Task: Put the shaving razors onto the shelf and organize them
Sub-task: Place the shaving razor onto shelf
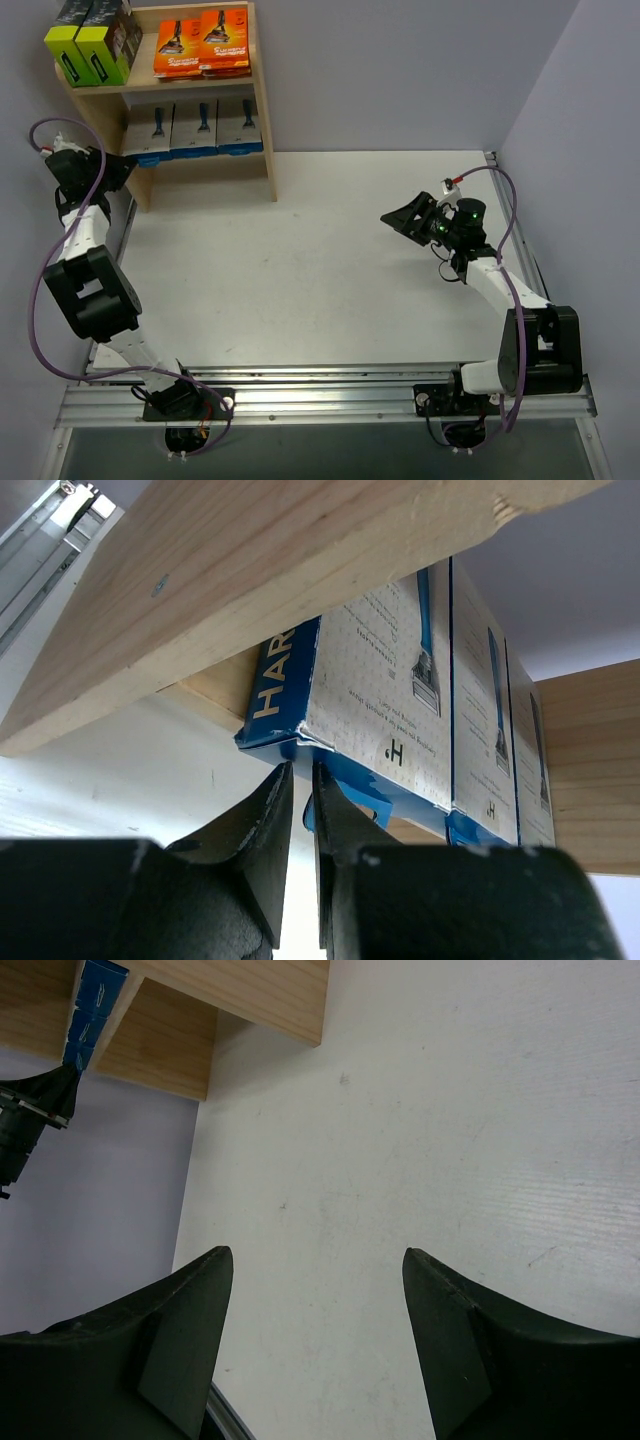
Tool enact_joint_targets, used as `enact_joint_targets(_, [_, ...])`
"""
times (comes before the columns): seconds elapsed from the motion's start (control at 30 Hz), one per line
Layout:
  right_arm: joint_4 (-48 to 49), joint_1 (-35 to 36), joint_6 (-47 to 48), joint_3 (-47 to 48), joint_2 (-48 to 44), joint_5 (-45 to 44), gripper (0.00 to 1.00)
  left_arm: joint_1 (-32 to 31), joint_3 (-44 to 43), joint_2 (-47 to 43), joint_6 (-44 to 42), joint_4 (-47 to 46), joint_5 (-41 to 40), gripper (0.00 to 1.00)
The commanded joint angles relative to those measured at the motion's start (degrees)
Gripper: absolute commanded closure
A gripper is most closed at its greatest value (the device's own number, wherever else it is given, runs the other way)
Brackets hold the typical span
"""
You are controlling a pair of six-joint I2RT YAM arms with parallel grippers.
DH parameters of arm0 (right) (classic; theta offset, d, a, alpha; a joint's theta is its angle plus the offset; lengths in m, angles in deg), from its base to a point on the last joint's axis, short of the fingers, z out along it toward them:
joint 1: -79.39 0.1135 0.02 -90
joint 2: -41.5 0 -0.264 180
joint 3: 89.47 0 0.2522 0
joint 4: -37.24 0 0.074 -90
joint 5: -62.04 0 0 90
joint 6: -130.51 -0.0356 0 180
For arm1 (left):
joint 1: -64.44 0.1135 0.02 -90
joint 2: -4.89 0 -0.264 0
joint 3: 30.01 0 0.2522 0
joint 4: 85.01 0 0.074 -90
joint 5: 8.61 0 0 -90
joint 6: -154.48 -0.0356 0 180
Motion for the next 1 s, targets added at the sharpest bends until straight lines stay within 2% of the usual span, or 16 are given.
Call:
enact_joint_targets(0.0, [2.39, -0.4, 0.76, 2.14, 0.33, 1.0, 0.36, -0.35, -3.4, 1.07, -0.25, -1.38, 0.43, 0.78])
enact_joint_targets(0.53, [2.74, -0.4, 0.32, 2.23, 0.86, 0.91, 0.37, -0.97, -2.35, -0.07, 0.36, -1.12, 0.7, 0.78])
enact_joint_targets(0.77, [2.48, -0.4, -0.03, 1.7, 0.16, 1.09, 0.37, -0.27, 1.52, -7.18, 2.21, -0.69, 0.96, 0.7])
enact_joint_targets(0.97, [1.42, -0.4, 0.14, 0.91, -1.6, 0.92, 0.34, 1.66, 5.65, -13.77, 2.38, 3.44, 1.4, 0.64])
